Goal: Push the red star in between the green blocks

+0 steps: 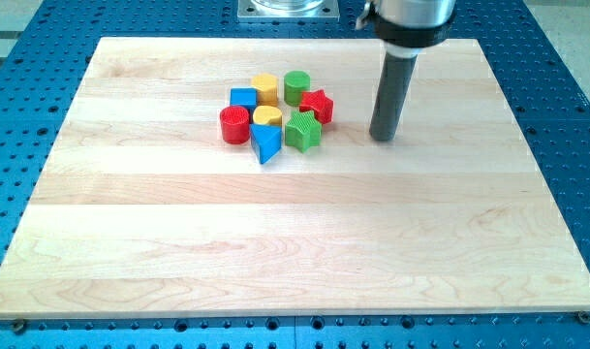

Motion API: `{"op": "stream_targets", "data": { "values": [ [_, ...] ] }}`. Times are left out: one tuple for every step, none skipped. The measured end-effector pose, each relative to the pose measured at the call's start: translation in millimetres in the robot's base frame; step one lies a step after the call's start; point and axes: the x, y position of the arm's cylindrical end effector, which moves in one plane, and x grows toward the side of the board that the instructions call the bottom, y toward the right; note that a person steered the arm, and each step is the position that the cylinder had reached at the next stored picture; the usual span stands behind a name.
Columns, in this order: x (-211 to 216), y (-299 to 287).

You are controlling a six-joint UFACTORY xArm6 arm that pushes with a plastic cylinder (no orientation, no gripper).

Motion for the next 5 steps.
{"op": "stream_targets", "data": {
  "values": [
    [-6.2, -29.4],
    [-17.3, -50.8],
    [-29.1, -66.4],
    [-28.9, -76.4],
    [-58.9, -23.2]
  ]
}}
